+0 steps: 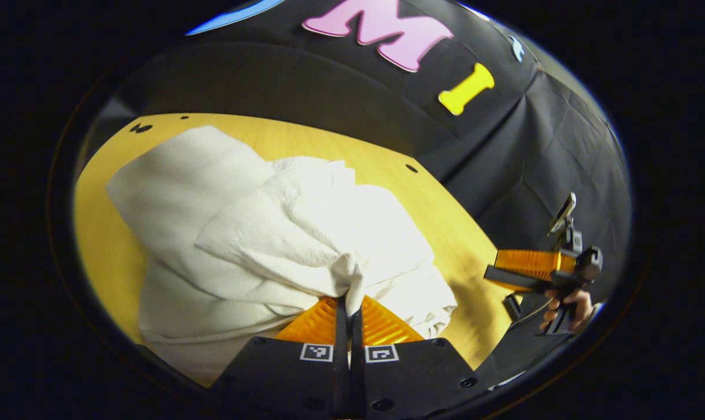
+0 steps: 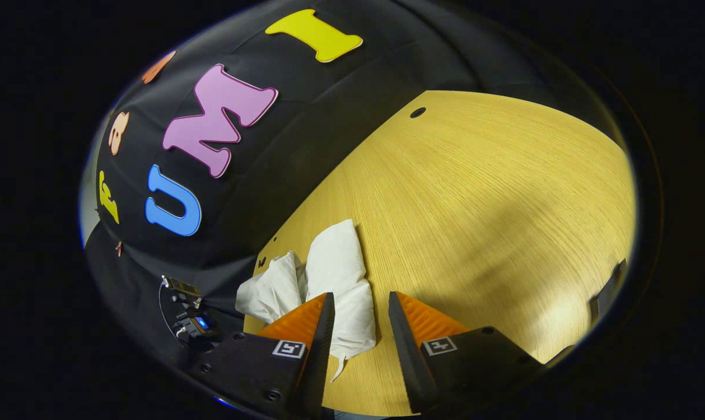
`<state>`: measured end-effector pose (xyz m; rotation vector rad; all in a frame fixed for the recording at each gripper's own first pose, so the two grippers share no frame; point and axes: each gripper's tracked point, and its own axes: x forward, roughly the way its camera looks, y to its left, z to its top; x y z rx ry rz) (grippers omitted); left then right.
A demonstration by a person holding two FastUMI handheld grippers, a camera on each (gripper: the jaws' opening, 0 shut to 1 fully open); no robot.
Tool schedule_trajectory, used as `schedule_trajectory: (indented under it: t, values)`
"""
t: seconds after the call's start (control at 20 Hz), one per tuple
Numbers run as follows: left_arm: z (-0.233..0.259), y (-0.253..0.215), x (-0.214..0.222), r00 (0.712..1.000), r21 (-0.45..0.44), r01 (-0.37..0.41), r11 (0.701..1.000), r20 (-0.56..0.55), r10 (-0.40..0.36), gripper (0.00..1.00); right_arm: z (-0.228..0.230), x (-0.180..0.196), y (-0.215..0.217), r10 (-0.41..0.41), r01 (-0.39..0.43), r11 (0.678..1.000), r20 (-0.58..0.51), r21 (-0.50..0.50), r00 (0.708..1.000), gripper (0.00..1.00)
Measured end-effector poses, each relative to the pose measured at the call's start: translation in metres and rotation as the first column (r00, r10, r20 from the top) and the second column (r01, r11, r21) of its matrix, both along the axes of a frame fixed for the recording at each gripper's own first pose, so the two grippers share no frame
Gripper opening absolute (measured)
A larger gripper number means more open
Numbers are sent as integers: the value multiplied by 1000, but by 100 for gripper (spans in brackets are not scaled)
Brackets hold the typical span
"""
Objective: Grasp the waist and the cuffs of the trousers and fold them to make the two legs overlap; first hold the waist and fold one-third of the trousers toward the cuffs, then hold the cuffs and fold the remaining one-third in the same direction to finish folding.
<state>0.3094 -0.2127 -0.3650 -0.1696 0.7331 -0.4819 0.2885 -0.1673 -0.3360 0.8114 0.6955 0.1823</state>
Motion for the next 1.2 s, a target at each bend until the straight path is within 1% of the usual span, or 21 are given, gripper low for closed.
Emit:
schedule_trajectory:
  t: [0.1,0.15,0.2,0.25,0.35,0.4,0.45,0.6,0.65,0.7,0.75,0.8,0.85,0.9,0.95,1.0,1.05,1.1,1.15,1.2]
  values:
    - [-6,-2,-2,997,116,64,991,33,-68,6,-2,1,-4,-9,9,1000,-8,8,1000,58]
    - [-5,0,-1,993,183,93,979,58,-105,6,-2,2,-6,-15,16,1000,-12,13,1000,58]
    - [-2,2,0,986,256,120,959,84,-146,6,-2,6,-9,-22,22,1000,-15,18,1000,58]
    - [0,4,0,976,331,146,932,104,-190,6,-1,6,-11,-28,29,999,-16,22,999,58]
    - [4,4,1,954,460,185,869,128,-271,6,-1,10,-14,-33,34,999,-22,30,999,58]
    - [5,4,1,945,507,193,840,134,-299,7,-1,13,-16,-32,33,999,-23,31,999,58]
    - [2,2,0,939,538,195,820,139,-315,7,-2,15,-18,-30,31,999,-26,31,999,58]
    - [2,1,0,932,588,183,788,151,-330,12,-1,23,-22,-22,24,999,-37,44,999,58]
    - [1,3,-1,927,607,185,773,155,-343,19,-1,25,-25,-22,24,999,-41,49,999,58]
    - [3,2,0,919,627,186,756,162,-360,24,-1,28,-27,-22,24,998,-44,50,999,58]
    - [5,4,0,910,651,190,735,164,-381,37,0,30,-31,-20,22,999,-45,46,999,58]
    - [4,3,1,900,677,192,711,168,-403,39,0,32,-34,-17,19,999,-44,42,999,58]
    - [6,4,2,889,704,187,685,176,-423,49,2,35,-38,-16,18,999,-43,39,999,58]
    - [8,5,4,880,725,181,664,182,-439,55,3,37,-41,-14,16,999,-45,40,999,58]
    - [12,5,3,876,740,172,650,188,-445,64,4,38,-45,-13,15,999,-45,39,999,58]
    - [17,7,3,876,745,163,647,192,-442,69,6,39,-46,-10,12,999,-46,39,999,58]
    - [21,8,4,881,744,151,651,198,-431,78,7,39,-48,-6,8,999,-48,33,999,58]
    - [28,10,1,889,733,138,666,204,-409,82,9,39,-52,-1,2,1000,-45,25,999,58]
    - [34,10,-2,901,712,126,690,209,-380,93,14,38,-54,3,-2,1000,-39,21,999,58]
    - [42,12,-5,913,686,111,719,215,-346,97,19,38,-55,6,-5,1000,-31,21,1000,58]
